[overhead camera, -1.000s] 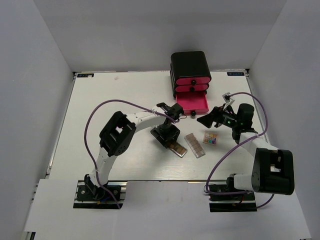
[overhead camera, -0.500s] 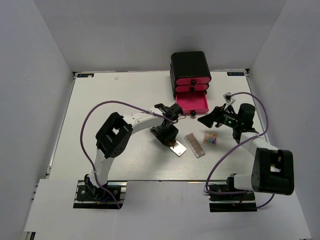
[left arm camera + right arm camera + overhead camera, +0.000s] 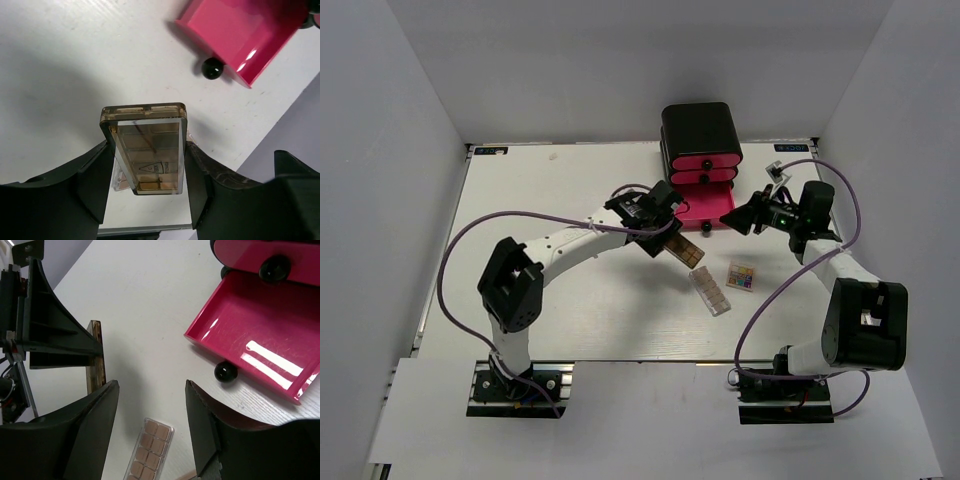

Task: Organize the makeup

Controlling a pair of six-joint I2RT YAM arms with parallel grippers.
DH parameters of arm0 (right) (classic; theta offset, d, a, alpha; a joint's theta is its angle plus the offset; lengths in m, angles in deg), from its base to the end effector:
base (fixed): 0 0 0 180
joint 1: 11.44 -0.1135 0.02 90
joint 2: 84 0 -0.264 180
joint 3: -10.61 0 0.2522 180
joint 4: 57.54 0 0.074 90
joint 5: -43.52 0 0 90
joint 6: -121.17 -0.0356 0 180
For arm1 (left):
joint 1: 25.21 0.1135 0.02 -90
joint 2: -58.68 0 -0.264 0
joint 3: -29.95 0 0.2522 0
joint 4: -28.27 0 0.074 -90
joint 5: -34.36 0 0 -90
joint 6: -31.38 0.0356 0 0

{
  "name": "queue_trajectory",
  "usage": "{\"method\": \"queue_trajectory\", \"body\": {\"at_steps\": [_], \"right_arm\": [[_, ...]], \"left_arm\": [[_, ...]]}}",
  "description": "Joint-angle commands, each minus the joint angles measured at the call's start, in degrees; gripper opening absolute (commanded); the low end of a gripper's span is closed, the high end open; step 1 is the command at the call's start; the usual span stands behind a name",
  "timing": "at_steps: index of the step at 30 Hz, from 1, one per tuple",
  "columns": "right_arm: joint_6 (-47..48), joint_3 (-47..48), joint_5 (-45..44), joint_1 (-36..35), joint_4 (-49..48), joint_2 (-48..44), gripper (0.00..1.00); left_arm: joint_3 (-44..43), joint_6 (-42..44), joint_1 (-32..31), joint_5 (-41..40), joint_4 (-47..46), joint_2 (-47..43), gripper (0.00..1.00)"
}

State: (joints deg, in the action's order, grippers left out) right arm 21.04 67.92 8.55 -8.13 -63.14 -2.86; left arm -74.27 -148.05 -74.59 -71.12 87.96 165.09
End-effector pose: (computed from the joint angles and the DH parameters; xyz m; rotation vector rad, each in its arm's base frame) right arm 0.3009 0.0118 0.2429 -0.4477 1.8051 0.9798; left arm 0.2661 -0.2956 0.2616 -1.0023 2.4839 -0.4996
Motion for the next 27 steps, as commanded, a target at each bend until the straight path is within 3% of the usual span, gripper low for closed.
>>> {"method": "queue_trajectory", "body": {"at_steps": [1,12,17,27], "right_arm": [[2.7,3.2,0.3,-0.1,2.6,0.5,0.61],[3.3,1.3,-2.1,0.0,2.0,-3.2,0.61],[4.3,-1.3,-4.9,0.8,2.2,-6.7,0.63],[-0.7,-2.2,-14.4,5.2,-1.7,-9.1,0.63]], "left_arm": [[-1.6,1.7,-0.4,-2.8,-3.9,-0.2,0.2],[-10.3,6.4,0.8,-1.0,-10.3,6.8,0.21],[-19.2,7.0,0.8,-0.2,-11.2,13.9,0.21],[-20.6,1.1,2.5,-4.9,-19.6,17.9,0.18]]}}
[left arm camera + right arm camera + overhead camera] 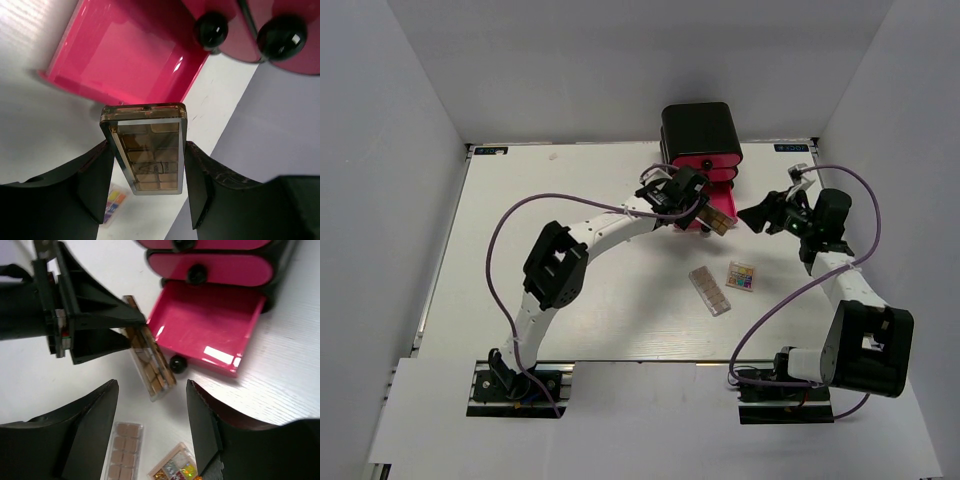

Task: Organize the makeup

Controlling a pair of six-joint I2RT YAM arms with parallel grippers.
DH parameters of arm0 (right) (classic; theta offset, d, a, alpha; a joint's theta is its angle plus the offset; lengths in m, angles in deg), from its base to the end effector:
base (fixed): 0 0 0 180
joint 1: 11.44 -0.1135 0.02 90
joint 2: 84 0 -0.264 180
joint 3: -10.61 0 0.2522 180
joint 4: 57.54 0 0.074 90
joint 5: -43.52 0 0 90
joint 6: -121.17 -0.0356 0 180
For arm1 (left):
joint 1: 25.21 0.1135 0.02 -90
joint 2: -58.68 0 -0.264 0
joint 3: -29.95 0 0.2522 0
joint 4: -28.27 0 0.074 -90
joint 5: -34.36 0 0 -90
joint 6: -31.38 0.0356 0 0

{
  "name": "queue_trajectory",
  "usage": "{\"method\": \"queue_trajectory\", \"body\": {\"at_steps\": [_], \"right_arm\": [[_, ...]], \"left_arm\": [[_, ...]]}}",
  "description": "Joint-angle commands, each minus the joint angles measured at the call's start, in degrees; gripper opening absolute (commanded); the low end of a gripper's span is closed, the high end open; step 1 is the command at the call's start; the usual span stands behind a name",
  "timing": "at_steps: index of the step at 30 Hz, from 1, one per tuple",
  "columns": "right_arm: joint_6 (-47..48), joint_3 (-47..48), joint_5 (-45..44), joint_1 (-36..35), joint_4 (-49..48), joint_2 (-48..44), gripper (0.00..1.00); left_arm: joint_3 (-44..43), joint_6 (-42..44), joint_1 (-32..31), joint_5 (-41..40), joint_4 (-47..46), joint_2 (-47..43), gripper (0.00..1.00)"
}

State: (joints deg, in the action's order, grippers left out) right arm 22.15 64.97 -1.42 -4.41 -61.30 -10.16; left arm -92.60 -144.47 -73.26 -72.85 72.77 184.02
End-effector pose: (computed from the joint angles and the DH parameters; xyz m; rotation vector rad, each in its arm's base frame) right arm 0.2807 -0.0092 0.2561 -0.2986 1.8005 0.7451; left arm 0.3406 -0.3632 0.2372 -0.9431 2.3012 -0.7461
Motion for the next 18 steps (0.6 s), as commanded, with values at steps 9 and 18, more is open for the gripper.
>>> {"method": "queue_trajectory", "body": {"at_steps": [9,18], "right_arm": [[-4.1,0.1,-4.5,2.8,-3.8,-2.5,0.63],[-5.0,-0.3,-4.0,3.5,-4.3,-3.3,0.63]], "left_arm": [[-2.4,-10.2,2.9,-5.6,-8.5,1.2,0.15],[-4.2,-17.1,3.4,-5.9,-10.1,4.9,0.14]]}}
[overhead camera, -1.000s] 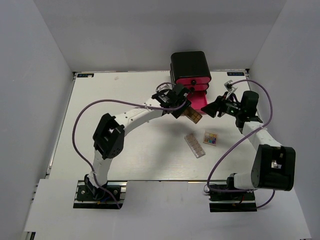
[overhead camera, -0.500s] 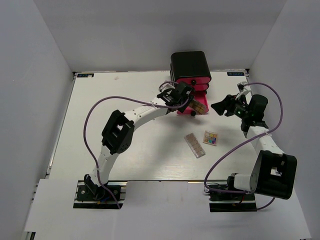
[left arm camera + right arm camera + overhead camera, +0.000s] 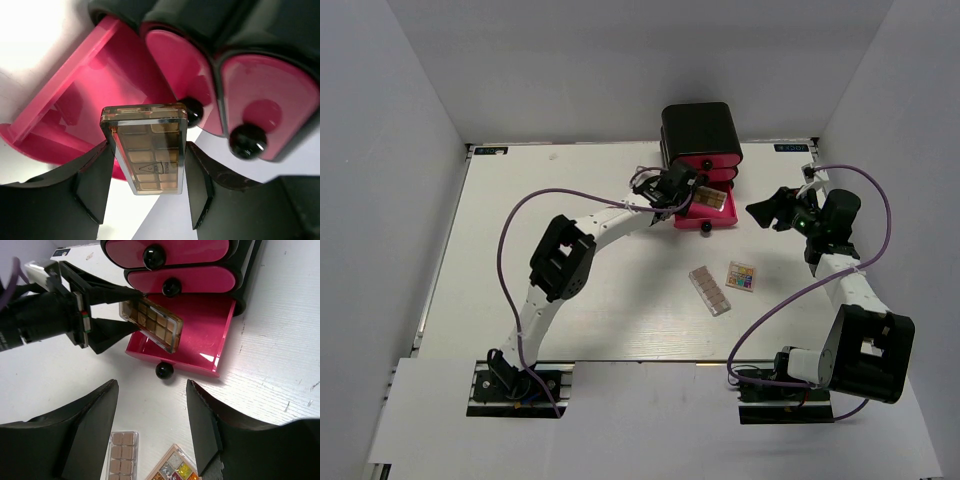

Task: Organize the makeup

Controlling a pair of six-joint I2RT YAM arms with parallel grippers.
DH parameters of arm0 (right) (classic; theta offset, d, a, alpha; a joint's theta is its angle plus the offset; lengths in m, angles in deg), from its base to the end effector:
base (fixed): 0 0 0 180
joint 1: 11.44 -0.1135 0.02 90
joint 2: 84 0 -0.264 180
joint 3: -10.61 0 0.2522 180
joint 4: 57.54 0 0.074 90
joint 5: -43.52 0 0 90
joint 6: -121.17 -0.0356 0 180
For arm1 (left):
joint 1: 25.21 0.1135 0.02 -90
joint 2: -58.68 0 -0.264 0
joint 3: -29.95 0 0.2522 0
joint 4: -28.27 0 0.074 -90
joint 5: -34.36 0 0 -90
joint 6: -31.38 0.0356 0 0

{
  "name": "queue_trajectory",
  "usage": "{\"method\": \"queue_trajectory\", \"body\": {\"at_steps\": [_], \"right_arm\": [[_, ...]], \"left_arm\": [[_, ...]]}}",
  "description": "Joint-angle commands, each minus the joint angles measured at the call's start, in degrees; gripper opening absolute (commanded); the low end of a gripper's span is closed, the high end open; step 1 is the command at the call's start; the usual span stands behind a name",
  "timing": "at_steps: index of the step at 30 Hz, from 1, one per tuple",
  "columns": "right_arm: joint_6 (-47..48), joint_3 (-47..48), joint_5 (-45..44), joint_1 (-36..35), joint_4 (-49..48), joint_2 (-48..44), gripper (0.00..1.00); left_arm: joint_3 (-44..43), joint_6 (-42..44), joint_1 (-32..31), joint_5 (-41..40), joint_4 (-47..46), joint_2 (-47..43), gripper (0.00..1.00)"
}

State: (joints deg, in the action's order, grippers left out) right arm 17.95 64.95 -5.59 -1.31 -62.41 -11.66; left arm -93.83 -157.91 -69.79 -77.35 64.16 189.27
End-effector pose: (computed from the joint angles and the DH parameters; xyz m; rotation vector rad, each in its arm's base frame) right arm 0.2778 -0.0260 0.2642 -0.1502 1.7866 0.6775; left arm 0.3803 -0.3562 0.2115 -1.2843 2.0429 -0.8582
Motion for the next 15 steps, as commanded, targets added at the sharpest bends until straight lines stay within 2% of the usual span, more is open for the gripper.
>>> {"method": "queue_trajectory", "body": {"at_steps": [1,6,10,15], "right_arm": [[-0.9,-0.3,0.1,0.5,-3.3,-1.8,0.63],[-1.4,-0.5,0.1,0.5,-3.3,-2.2,0.63],[-1.7,-0.7,0.2,0.6,-3.3,-2.2,0.63],[-2.3,-0.9,0.2,0.5,-4.1,-2.2,0.64]], "left_arm": [[-3.4,-4.2,-0.1,-1.3,-2.0,-0.1,0.14],[-5.8,-5.0,-0.1,-1.3,-2.5,2.5,0.16],[-6.4,-5.0,-0.1,-0.6,-2.2,3.1,0.21],[-6.3,-4.8,-0.1,0.5,-2.0,3.8,0.39]]}}
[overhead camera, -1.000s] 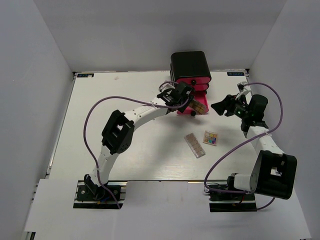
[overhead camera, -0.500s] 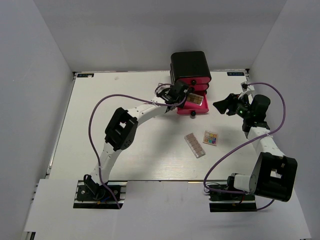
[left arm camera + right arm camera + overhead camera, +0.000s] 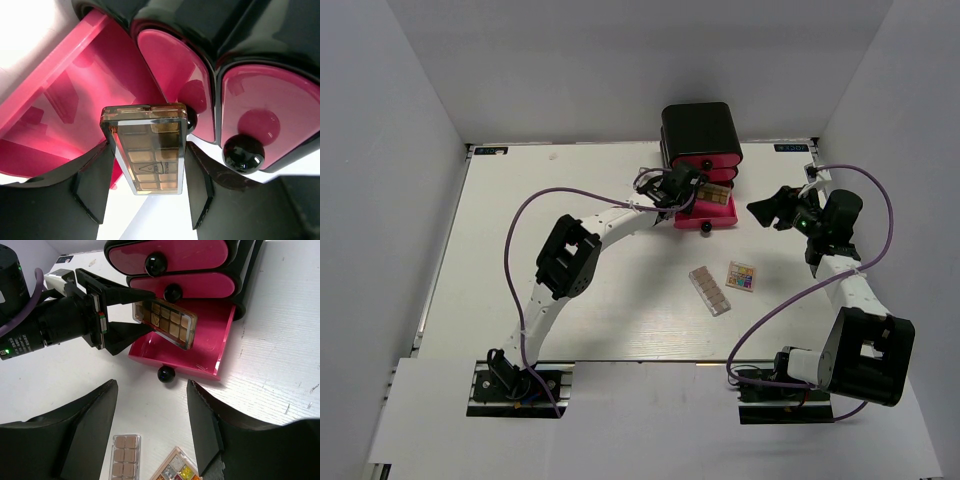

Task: Organize the makeup

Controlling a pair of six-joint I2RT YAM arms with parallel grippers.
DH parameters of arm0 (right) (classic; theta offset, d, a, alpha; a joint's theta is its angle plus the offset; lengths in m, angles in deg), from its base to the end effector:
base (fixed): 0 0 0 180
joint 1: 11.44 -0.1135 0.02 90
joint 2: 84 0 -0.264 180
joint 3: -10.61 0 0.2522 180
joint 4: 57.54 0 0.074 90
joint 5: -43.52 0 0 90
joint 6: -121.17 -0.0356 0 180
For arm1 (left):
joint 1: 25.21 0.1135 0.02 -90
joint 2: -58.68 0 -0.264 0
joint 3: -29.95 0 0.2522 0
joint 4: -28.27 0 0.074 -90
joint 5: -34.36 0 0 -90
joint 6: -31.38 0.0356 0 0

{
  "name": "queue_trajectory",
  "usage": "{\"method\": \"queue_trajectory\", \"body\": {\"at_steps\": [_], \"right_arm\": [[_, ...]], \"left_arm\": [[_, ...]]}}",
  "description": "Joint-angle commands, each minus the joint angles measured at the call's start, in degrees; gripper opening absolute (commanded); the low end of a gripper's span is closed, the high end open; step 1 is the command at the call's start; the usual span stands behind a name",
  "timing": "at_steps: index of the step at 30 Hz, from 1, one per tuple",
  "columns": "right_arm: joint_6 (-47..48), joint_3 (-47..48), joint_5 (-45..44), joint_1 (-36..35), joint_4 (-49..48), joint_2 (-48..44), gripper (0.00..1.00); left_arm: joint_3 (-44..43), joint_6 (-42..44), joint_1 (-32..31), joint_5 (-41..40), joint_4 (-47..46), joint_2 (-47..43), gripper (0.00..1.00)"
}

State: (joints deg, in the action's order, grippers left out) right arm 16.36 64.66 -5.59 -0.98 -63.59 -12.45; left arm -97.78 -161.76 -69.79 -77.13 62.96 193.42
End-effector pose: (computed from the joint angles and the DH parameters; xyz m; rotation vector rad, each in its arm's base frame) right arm 0.2755 -0.0272 0.2681 -0.1334 1.7657 0.6835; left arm 0.3910 -0.3670 0.1990 -1.3573 2.0015 -0.9107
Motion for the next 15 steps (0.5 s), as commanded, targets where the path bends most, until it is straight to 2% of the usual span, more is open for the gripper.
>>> {"method": "queue_trajectory", "body": {"at_steps": [1,4,7,8,13,15], "right_arm": [[-0.7,-0.7,0.2,0.3,-2.9,-1.3,0.64],[-0.6,-0.7,0.2,0.2,-2.9,-1.3,0.64],[-0.7,-0.8,0.3,0.3,-2.9,-1.4,0.64],[-0.7,-0.8,0.3,0.3,-2.8,-1.3,0.64],[-0.7,-1.0,0.4,0.3,-2.5,-1.5,0.65],[-0.7,-1.0,0.4,0.3,-2.4,-1.5,0.65]], "left_arm": [[-2.4,-0.8,-0.1,0.4,-1.0,-0.4,0.41],[-2.3,-0.5,-0.1,0.8,-1.0,-0.4,0.5],[-2.3,0.2,-0.1,1.5,-1.4,-0.2,0.56],[-2.1,0.4,-0.1,1.7,-1.3,-0.2,0.61],[-1.4,0.5,-0.1,2.4,-0.6,-0.5,0.64],[-1.2,0.5,-0.1,2.4,-0.6,-0.8,0.71]]}}
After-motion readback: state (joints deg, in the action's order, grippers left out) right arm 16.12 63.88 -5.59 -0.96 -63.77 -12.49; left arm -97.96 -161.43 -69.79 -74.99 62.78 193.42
